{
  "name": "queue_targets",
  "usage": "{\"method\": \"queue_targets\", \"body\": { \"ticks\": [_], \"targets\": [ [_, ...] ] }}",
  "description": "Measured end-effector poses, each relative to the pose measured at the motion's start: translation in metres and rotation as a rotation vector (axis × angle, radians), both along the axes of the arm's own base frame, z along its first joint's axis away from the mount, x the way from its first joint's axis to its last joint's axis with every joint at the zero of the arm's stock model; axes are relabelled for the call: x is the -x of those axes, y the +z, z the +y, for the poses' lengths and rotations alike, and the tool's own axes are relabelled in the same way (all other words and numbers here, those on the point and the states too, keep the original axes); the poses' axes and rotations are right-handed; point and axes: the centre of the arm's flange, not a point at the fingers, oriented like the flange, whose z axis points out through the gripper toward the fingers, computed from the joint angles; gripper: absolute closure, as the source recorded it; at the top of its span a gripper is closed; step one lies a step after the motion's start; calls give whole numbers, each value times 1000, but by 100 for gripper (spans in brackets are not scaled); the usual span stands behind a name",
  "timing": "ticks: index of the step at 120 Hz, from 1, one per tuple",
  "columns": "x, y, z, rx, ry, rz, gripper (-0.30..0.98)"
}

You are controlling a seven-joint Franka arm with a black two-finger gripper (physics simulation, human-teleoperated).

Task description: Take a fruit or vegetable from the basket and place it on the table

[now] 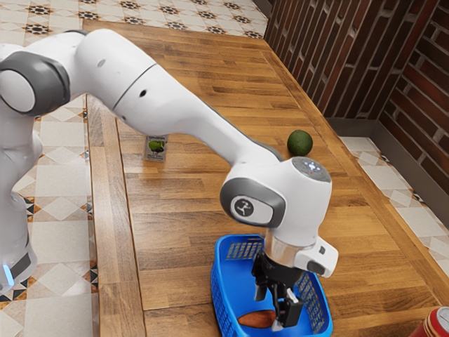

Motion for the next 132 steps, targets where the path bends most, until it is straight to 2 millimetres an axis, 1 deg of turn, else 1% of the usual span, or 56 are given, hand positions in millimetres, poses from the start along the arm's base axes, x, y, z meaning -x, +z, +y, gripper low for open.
{"method": "queue_targets", "body": {
  "ticks": [34,44,54,62,68,74,79,90,95,98,100,102,106,109,114,120,124,128,132],
  "targets": [
    [-4,-17,1,-6,14,28,31],
    [-8,-22,6,-1,31,41,39],
    [-9,-25,6,4,40,50,47],
    [-10,-25,7,5,43,51,51],
    [-10,-21,8,6,44,45,52],
    [-12,-8,11,15,51,27,53],
    [-13,14,13,24,50,-7,54],
    [-16,72,0,20,14,-105,53],
    [-15,104,-5,7,-6,-156,53],
    [-11,123,-3,-5,-10,-180,53],
    [-11,136,4,-17,-2,-192,53],
    [-12,146,15,-30,14,-202,53],
    [-20,164,46,-59,63,-215,53],
    [-30,177,80,-84,118,-221,53],
    [-49,192,148,-124,229,-218,53],
    [-65,198,231,-165,359,-192,53],
    [-71,196,279,-188,431,-168,53],
    [-74,193,316,-203,485,-141,53],
    [-75,188,339,-213,516,-116,53]
  ]
}}
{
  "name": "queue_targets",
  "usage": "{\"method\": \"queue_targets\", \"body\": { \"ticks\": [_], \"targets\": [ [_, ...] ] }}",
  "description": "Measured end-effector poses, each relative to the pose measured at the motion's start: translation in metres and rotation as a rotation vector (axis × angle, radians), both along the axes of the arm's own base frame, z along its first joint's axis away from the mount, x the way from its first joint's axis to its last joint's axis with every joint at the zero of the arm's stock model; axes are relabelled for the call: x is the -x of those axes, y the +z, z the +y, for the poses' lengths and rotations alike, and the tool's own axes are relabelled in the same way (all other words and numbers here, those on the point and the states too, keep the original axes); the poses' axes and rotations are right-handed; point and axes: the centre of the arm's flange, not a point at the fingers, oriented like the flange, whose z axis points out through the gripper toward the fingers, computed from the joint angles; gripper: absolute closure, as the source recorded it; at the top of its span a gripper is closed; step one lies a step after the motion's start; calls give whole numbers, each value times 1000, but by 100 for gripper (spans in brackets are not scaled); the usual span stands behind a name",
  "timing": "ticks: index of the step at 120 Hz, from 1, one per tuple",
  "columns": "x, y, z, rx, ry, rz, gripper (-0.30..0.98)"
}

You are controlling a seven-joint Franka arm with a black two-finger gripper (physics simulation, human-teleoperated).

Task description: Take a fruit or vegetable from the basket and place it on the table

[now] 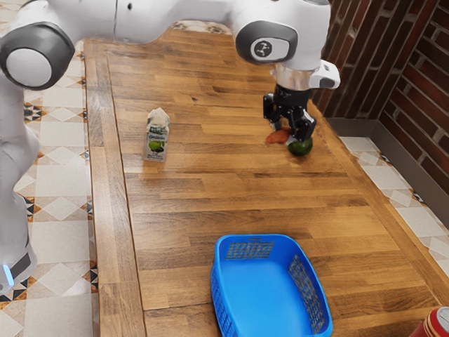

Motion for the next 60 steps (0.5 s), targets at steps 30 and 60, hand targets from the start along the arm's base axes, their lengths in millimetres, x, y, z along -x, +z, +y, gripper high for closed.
{"method": "queue_targets", "body": {
  "ticks": [30,60],
  "targets": [
    [8,-13,-43,18,-127,85,21],
    [9,-16,-36,28,-171,110,4]
  ]
}}
